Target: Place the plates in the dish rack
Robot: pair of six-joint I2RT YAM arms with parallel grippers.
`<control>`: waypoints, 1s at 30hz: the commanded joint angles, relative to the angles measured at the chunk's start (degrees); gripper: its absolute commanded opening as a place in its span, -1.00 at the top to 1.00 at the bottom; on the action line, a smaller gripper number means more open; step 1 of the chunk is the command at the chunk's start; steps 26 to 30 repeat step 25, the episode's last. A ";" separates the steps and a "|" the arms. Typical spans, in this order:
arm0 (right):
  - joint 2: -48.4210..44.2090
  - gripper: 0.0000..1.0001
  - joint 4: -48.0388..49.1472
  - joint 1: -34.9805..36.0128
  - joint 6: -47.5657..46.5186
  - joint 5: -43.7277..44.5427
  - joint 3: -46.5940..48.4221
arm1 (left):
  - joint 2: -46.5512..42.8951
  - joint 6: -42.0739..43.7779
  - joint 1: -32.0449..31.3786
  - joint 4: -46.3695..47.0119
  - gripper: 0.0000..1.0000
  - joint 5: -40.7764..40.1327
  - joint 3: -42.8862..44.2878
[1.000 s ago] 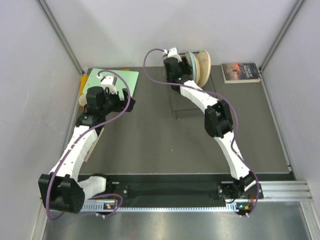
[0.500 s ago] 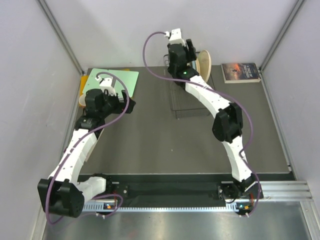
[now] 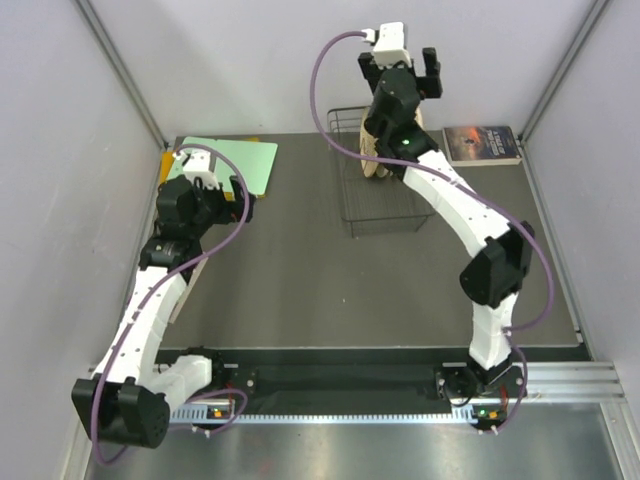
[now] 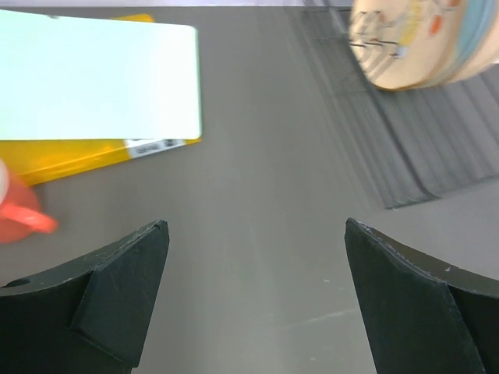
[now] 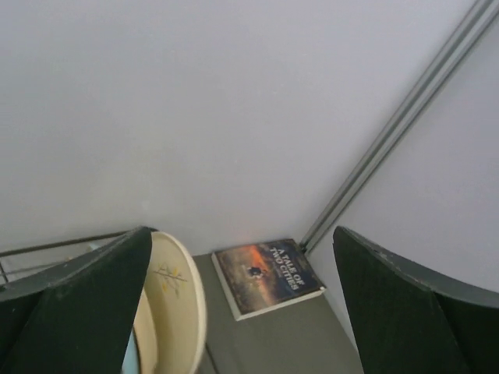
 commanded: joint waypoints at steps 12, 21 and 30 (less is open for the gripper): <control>-28.69 -0.99 -63.60 -32.06 24.53 -33.74 -32.06 | 6.99 9.53 0.33 -1.74 -0.98 -4.48 13.19; -28.34 -0.99 -67.57 -31.98 30.05 -32.30 -27.62 | 9.63 5.12 0.33 -2.45 -0.98 -4.30 12.32; -29.04 -0.99 -67.05 -32.41 31.46 -34.94 -24.81 | 9.81 6.79 0.33 -2.63 -0.98 -4.92 11.61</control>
